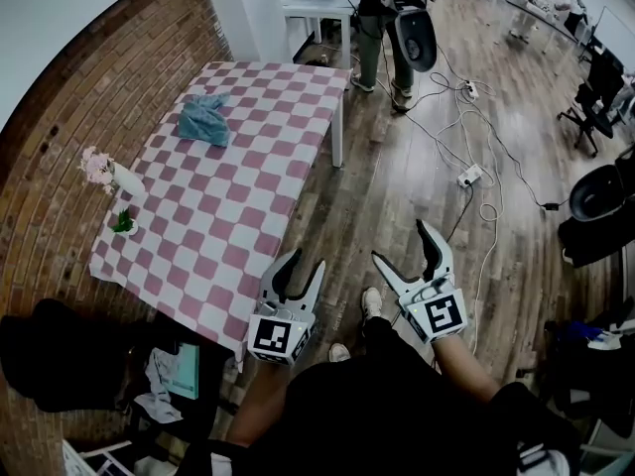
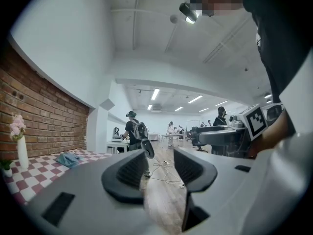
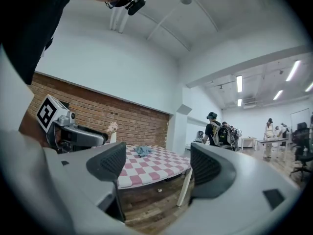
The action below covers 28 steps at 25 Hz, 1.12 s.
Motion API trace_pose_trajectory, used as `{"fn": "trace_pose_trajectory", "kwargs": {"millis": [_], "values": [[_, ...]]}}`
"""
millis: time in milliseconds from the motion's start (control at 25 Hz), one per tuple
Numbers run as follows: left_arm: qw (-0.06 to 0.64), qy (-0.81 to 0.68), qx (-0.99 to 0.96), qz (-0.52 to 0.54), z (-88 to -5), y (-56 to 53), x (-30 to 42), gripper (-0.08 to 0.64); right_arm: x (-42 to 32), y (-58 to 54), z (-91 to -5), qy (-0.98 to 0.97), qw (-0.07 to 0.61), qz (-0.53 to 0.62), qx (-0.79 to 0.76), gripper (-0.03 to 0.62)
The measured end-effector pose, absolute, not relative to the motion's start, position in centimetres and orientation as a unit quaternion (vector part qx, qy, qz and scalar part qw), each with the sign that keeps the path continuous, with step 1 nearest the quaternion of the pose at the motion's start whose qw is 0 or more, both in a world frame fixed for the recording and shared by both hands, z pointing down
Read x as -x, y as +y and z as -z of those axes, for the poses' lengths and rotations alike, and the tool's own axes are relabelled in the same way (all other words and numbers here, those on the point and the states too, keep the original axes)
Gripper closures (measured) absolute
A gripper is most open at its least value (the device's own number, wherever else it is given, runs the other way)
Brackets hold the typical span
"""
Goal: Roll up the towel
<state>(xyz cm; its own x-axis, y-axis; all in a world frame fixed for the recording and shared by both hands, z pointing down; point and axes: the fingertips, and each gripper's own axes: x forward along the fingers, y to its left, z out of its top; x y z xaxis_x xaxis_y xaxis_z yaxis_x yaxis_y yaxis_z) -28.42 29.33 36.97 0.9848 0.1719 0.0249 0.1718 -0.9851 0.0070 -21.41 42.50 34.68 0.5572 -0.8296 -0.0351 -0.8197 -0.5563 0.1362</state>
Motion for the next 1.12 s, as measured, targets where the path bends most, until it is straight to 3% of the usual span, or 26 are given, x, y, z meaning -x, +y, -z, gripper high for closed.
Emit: {"fn": "trace_pose_trajectory", "kwargs": {"millis": [120,200,440,520,1120], "values": [[0.003,0.058,-0.998,-0.007,-36.9,27.9,26.8,0.204,19.5,41.6,-34.8,-0.469,0.059,0.047,-0.880,0.129],[0.003,0.039,-0.999,-0.004,-36.8,26.7,25.4,0.123,18.0,40.9,-35.3,-0.472,0.052,0.050,-0.879,0.092],[0.003,0.010,-1.000,-0.001,-37.1,24.5,20.8,0.040,12.7,38.8,-35.8,-0.493,0.055,0.050,-0.867,0.035],[0.009,-0.003,-1.000,-0.005,-37.4,23.8,19.2,-0.026,10.7,38.2,-36.1,-0.497,0.054,0.043,-0.865,0.009],[-0.006,-0.106,-0.994,-0.033,-38.9,20.0,11.7,-0.031,-1.0,33.7,-38.2,-0.580,0.040,0.038,-0.812,0.002]]}}
